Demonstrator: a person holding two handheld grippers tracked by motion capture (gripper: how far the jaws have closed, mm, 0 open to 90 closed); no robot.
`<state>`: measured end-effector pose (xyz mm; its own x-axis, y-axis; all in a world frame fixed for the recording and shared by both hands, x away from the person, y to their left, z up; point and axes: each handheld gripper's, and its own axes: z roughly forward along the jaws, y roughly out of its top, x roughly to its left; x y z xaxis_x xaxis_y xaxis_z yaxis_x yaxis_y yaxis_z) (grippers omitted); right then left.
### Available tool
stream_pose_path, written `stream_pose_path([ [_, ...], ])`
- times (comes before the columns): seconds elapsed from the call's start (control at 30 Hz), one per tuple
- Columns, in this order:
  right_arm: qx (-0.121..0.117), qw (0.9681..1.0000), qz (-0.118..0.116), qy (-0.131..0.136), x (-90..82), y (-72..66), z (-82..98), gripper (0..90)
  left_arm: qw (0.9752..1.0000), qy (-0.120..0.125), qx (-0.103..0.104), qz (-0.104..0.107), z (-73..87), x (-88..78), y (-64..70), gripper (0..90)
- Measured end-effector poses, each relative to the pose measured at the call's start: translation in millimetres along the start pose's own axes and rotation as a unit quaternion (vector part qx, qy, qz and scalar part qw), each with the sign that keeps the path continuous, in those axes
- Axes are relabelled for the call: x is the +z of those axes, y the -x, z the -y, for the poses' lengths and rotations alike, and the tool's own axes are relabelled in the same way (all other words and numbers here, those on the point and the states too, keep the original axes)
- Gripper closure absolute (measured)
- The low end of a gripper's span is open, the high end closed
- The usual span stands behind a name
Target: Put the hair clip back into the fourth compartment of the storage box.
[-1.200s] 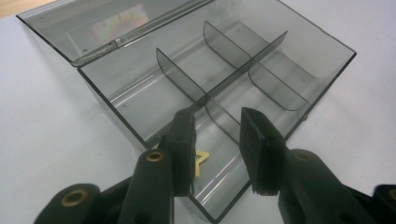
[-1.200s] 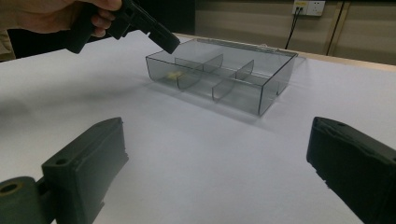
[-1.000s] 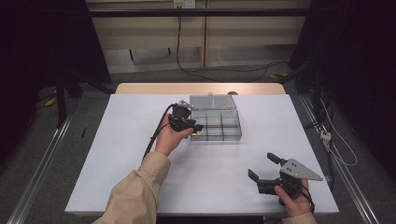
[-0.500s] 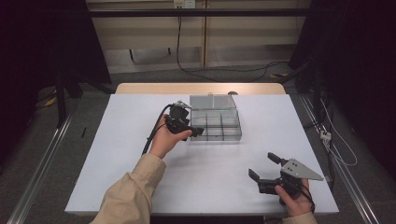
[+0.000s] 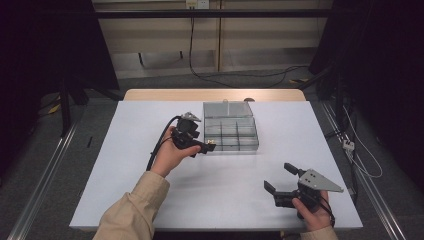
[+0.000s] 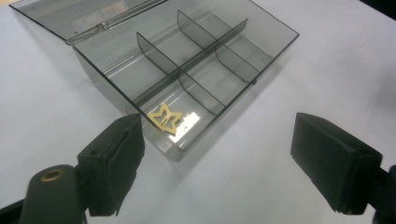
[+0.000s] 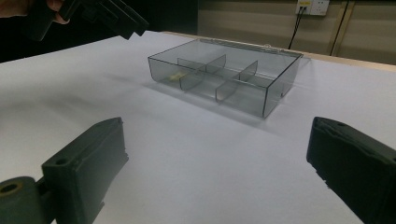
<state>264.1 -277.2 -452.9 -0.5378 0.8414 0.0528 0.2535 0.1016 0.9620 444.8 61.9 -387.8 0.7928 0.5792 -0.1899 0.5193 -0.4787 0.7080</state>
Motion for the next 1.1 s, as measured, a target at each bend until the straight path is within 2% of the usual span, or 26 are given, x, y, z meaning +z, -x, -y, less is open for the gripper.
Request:
stream_pose_path([
  [0.37, -0.003, 1.0000, -0.003, -0.002, 2.0, -2.6, -0.6, 4.2, 0.9999, 0.010, 0.003, 0.006, 15.3, -17.1, -0.6, 15.3],
  [0.77, -0.003, 1.0000, -0.005, -0.004, 3.0, -4.0, -0.1, 4.2, 0.9995, 0.026, -0.007, 0.016, 31.6, -29.6, -5.0, 14.3],
  [0.93, -0.003, 1.0000, -0.006, -0.004, 3.5, -4.5, 0.0, 4.2, 0.9995, 0.029, -0.010, 0.011, 39.2, -33.8, -6.7, 14.1],
  [1.1, -0.002, 1.0000, -0.007, -0.005, 3.7, -4.5, 0.2, 4.2, 0.9997, 0.025, -0.004, 0.008, 46.7, -37.0, -7.4, 13.8],
])
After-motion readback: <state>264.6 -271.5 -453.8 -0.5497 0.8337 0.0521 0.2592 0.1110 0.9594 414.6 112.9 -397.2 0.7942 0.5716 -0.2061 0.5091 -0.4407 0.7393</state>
